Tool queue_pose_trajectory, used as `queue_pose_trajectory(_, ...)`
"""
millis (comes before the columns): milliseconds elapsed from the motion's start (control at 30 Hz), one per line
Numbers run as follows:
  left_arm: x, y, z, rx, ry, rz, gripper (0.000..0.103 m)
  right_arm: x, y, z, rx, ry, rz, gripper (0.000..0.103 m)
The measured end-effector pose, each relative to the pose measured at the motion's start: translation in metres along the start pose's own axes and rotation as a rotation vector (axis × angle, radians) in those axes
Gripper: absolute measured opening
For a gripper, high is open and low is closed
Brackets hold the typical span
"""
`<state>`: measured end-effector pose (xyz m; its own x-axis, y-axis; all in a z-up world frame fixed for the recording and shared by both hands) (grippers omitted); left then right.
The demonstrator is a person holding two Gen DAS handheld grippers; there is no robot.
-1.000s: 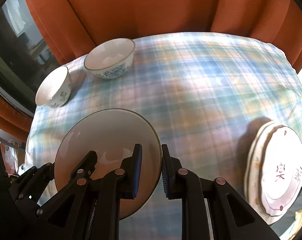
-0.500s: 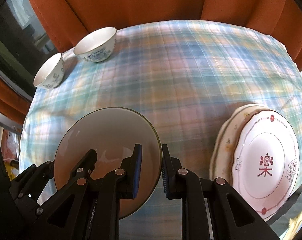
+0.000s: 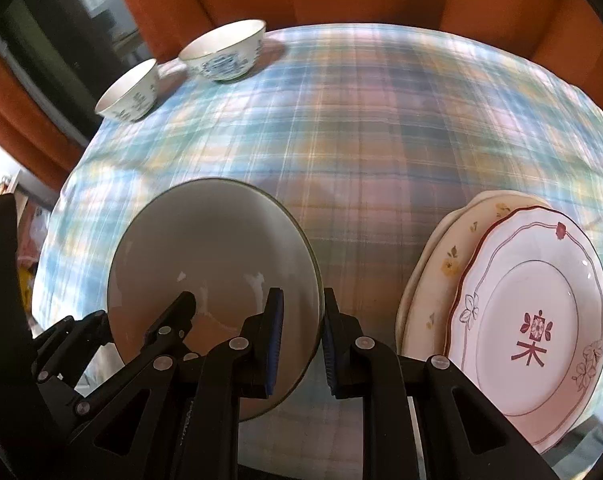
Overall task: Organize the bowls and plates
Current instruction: 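Lift the plain white bowl with both grippers and carry it beside the plate stack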
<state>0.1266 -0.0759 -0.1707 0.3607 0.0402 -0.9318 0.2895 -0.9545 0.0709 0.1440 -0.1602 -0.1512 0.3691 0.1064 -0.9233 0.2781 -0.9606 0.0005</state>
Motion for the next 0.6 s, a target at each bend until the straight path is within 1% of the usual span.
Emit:
queue_pose_trajectory(67,-0.002,0.001,0.003,-0.009,0.007,-0.010,0.031,0.003,0.001,0.004,0.003,-0.012,-0.022,0.022)
queue_pose_trajectory(100,-0.004,0.001,0.003,-0.016,0.013,-0.016,0.032,0.004,0.001,0.007,0.013,-0.011,-0.047,0.022)
queue_pose_trajectory(267,-0.008,0.000,0.002,-0.033,0.032,-0.030,0.034,0.000,0.001,0.006,-0.002,0.006,-0.064,0.022)
queue_pose_trajectory(367,-0.011,-0.001,0.002,-0.039,0.035,-0.039,0.045,0.000,0.002,0.005,-0.010,0.009,-0.077,0.022)
queue_pose_trajectory(400,-0.012,-0.001,0.002,-0.043,0.039,-0.038,0.051,0.000,0.002,0.004,-0.008,0.008,-0.084,0.022)
queue_pose_trajectory(433,-0.014,-0.002,0.001,-0.045,0.047,-0.045,0.054,-0.001,0.002,0.004,-0.007,0.007,-0.089,0.023)
queue_pose_trajectory(467,-0.016,-0.003,0.000,-0.046,0.053,-0.047,0.055,-0.001,0.003,0.005,-0.006,0.006,-0.095,0.026)
queue_pose_trajectory(533,-0.018,-0.006,-0.004,-0.055,0.065,-0.045,0.060,-0.001,0.005,0.003,-0.006,0.004,-0.079,0.032)
queue_pose_trajectory(600,-0.021,-0.010,-0.008,-0.070,0.075,-0.041,0.063,-0.003,0.007,0.000,-0.002,0.015,-0.072,0.037)
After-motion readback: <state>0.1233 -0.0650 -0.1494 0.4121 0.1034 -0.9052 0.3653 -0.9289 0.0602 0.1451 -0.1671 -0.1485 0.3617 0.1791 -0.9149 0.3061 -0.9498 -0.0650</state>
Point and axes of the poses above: each gripper's, at about its wrist camera, not at the fingertips, and x roughly the way its jaws point, y to its right, z to its underside, the point moved 7 cm from there along x, roughly the way its jaws point, and after that the axes turned 13 degrees about -x, right-handed, at the moved point
